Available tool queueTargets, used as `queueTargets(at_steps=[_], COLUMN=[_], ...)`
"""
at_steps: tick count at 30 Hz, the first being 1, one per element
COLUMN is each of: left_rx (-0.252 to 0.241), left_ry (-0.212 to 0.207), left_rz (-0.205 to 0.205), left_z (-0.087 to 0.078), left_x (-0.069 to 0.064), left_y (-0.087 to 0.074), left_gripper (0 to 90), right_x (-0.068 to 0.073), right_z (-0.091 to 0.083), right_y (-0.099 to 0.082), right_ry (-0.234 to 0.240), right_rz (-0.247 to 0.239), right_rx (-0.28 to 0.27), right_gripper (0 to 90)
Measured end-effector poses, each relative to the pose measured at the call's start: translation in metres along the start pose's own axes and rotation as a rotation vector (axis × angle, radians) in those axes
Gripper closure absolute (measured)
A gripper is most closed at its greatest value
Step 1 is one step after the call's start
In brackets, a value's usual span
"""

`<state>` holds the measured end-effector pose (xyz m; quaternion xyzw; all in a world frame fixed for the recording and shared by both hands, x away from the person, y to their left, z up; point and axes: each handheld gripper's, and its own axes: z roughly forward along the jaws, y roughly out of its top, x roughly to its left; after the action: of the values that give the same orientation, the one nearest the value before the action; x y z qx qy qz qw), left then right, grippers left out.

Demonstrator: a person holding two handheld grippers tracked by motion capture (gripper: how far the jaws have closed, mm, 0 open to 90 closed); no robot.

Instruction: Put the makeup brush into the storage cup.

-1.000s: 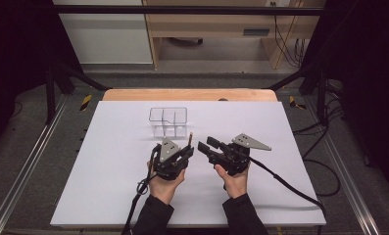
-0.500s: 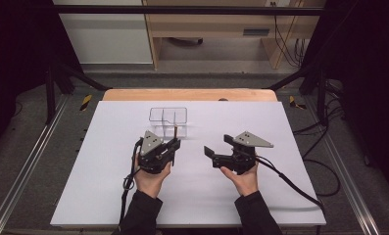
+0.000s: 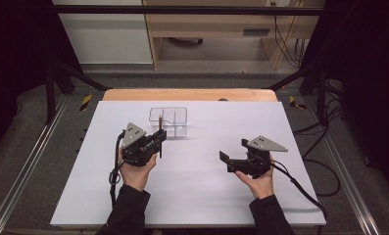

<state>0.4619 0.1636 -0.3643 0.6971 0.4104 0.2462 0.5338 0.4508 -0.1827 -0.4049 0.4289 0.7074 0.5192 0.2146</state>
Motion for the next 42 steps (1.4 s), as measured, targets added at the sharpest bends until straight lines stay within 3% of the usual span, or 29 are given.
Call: queueTargets(at_steps=[8,20,27,39,42], left_rx=[-0.008,-0.009,-0.011,-0.007,0.009], left_ry=[0.024,0.038,0.037,0.035,0.045], left_rz=[-0.002,0.016,0.022,0.015,0.035], left_z=[-0.003,0.000,0.003,0.017,0.024], left_x=[0.014,0.029,0.037,0.051,0.054], left_y=[0.007,0.021,0.026,0.034,0.037], left_gripper=[82.0,82.0,82.0,82.1,82.0], right_x=[-0.008,-0.009,-0.016,-0.022,-0.024], right_z=[-0.016,-0.020,-0.022,-0.025,-0.025], right_y=[-0.004,-0.006,-0.012,-0.018,-0.019], right_ry=[-0.019,-0.040,-0.045,-0.067,-0.071], right_rz=[-0.002,-0.032,-0.016,-0.006,-0.001], right_rx=[-0.012,0.009,0.016,0.026,0.029], right_gripper=[4.9,4.1,4.1,4.0,3.9])
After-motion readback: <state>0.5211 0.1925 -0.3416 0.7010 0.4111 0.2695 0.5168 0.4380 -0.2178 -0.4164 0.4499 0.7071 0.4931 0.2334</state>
